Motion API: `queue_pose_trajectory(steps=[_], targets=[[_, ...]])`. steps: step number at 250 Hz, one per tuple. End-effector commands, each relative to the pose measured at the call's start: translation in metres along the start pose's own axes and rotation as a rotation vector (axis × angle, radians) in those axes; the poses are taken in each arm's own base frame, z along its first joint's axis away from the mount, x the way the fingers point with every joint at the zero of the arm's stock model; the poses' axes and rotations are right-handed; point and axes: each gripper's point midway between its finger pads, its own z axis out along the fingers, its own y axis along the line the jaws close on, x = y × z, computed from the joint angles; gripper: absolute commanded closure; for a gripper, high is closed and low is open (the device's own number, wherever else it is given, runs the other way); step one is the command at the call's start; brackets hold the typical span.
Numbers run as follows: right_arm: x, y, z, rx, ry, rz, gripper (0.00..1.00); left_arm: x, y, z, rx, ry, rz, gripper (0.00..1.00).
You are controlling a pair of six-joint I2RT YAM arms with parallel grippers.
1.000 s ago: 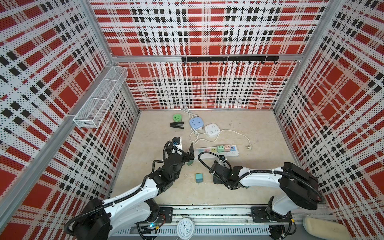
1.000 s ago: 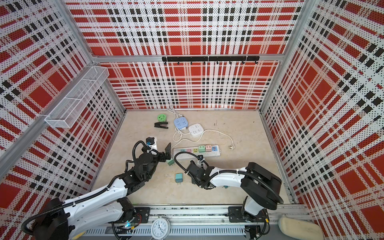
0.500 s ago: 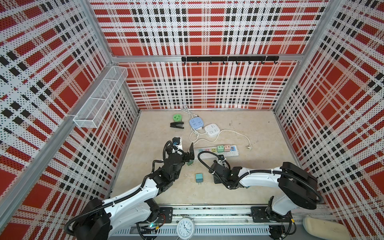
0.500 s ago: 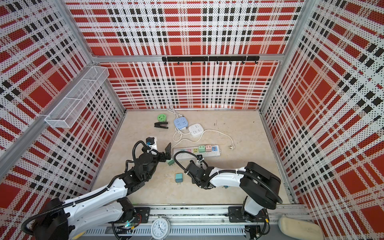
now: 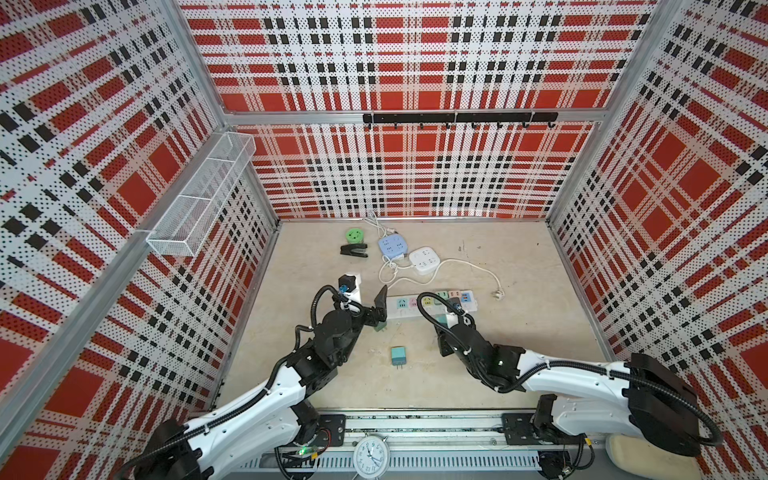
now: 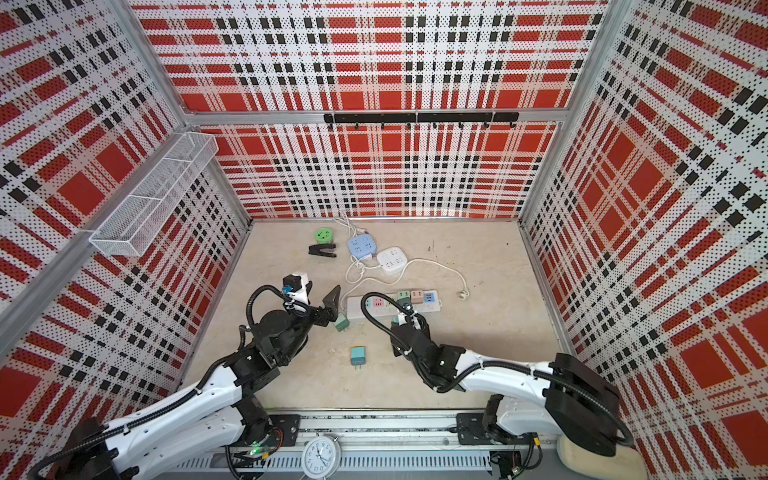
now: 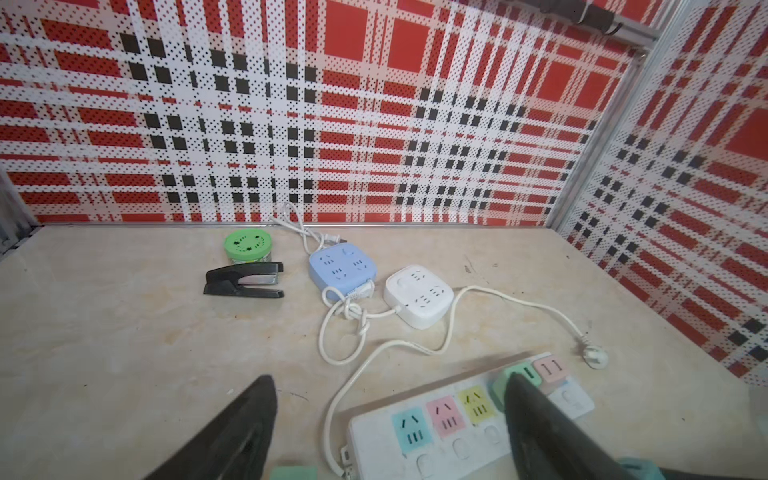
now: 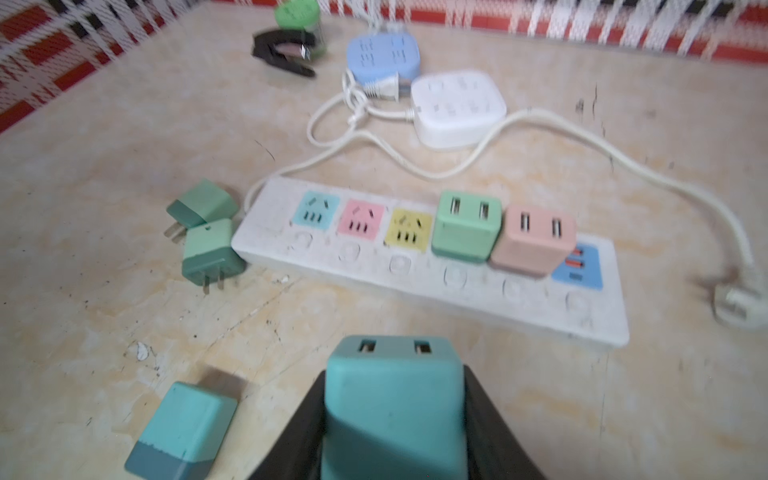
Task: Insert the plug
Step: 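Lift the teal charger toward the left gripper while the left gripper approaches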
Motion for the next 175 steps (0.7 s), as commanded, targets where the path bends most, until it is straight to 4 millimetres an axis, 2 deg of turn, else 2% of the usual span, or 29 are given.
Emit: queue_pose_trajectory(steps=[1,24,72,128,175], targets=[[-0.051,0.007,-0.012,-0.045,-0.26,-0.091,0.88,0.005,-0.019,-0.008,0.103,0.016,0.032,0.16],[-0.058,0.007,-0.015,-0.063,-0.329,-0.106,0.92,0.005,-0.034,-0.014,0.166,0.013,0.072,0.17],[-0.059,0.013,-0.015,-0.121,-0.413,-0.129,1.0,0.003,-0.054,-0.019,0.25,0.017,0.083,0.19],[-0.067,0.023,-0.028,-0.166,-0.632,-0.234,1.0,0.0,-0.087,-0.021,0.395,0.051,0.072,0.23],[-0.07,0.028,-0.027,-0.154,-0.65,-0.312,1.0,0.003,-0.108,-0.027,0.487,0.075,0.077,0.23]])
